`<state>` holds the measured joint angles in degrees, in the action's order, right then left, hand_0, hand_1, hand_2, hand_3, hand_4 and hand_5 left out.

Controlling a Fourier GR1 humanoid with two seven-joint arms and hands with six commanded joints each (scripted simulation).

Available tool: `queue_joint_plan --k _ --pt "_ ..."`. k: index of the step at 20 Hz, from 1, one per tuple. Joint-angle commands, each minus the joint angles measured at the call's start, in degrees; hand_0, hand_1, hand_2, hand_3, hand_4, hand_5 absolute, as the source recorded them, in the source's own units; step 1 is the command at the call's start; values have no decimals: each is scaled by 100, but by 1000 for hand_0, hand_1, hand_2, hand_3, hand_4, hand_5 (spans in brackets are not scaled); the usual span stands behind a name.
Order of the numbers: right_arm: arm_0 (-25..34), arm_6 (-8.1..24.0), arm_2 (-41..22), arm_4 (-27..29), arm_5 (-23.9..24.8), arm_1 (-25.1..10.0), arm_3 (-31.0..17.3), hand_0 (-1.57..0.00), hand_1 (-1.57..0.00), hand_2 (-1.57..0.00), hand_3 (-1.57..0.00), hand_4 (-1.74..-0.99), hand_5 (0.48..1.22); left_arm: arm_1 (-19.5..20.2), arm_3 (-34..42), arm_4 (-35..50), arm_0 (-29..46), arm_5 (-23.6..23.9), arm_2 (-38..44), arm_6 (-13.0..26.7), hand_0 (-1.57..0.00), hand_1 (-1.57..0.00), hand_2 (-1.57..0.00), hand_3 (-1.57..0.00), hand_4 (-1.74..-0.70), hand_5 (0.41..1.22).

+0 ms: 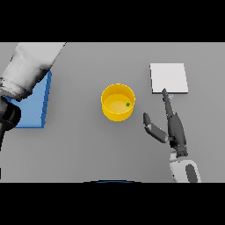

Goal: Pick up the red beaker and tilt it to pour out 1 green nut into yellow bowl. Pick up the yellow bowl and place it on the metallic measuring scale.

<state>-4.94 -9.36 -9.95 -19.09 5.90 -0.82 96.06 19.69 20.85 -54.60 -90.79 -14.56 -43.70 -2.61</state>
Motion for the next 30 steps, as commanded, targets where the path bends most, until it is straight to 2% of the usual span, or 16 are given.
queue_joint_plan --k 1,4,5,7,8,11,12,18,21,24,26,27,29,30 --pt "22 60 4 -11 9 3 -27 1 1 1 1 -999 665 142 -122 279 20 109 286 81 -1571 -1571 -1571 -1431 -1736 1221" --pt "39 74 4 161 -111 37 14 1 1 1 1 -1004 668 622 -444 1066 185 455 1016 455 -1571 -1571 -1571 -1454 -1738 1221" --pt "-14 25 6 214 -120 75 -37 1 1 1 1 -1002 666 801 -502 1337 310 641 1241 571 -1571 -1571 -1571 -1453 -1739 1221" --pt "128 163 59 298 -138 101 -135 1 1 1 1 -1012 659 1081 -555 1853 720 1025 1597 674 -1571 -1571 -1571 -1435 -1740 1221" --pt "95 117 82 292 -153 19 -76 1 1 1 1 -1023 654 1209 -587 2087 874 1137 1759 896 -1571 -1571 -1571 -1417 -1740 1221" --pt "94 81 18 154 -98 22 -164 1 1 1 1 -1050 653 1577 -423 2819 1444 1511 2231 1341 -1571 -1571 -1571 -1426 -1740 1221" --pt "81 81 -47 102 -89 64 -116 1 1 1 1 -1057 652 1650 -301 3076 1697 1641 2370 1351 -1571 -1571 -1571 -1441 -1741 1221" --pt "69 229 -113 -214 75 3 -20 1 1 1 1 -1054 648 1785 851 4354 3189 2343 2874 1992 -1571 -1571 -1571 -1476 -1741 1221" --pt "60 248 -103 -137 -32 -47 10 1 1 1 1 -1035 650 1839 1789 4754 3966 2716 2896 2545 -1571 -1571 -1571 -1464 -1741 1221" --pt "51 227 -40 -87 -48 -100 -40 1 1 1 1 -1018 645 1874 2722 5039 4678 3073 2842 2852 -1571 -1571 -1571 -1441 -1741 1221" --pt "120 234 -55 -62 -72 -52 -169 1 1 1 1 -1015 646 1879 3054 5197 5043 3299 2839 2930 -1571 -1571 -1571 -1455 -1741 1221" --pt "66 78 -14 35 -115 -81 -183 1 1 1 1 -1014 648 1838 3176 5282 5171 3397 2837 2907 -1571 -1571 -1571 -1478 -1741 1221" --pt "57 39 1 34 -93 -92 -152 1 1 1 1 -1004 648 1808 3451 5424 5465 3554 2807 2860 -1571 -1571 -1571 -1512 -1741 1221" --pt "39 44 -4 54 -102 -79 -135 1 1 1 1 -1005 647 1775 3522 5468 5542 3662 2777 2950 -1571 -1571 -1571 -1523 -1741 1194"
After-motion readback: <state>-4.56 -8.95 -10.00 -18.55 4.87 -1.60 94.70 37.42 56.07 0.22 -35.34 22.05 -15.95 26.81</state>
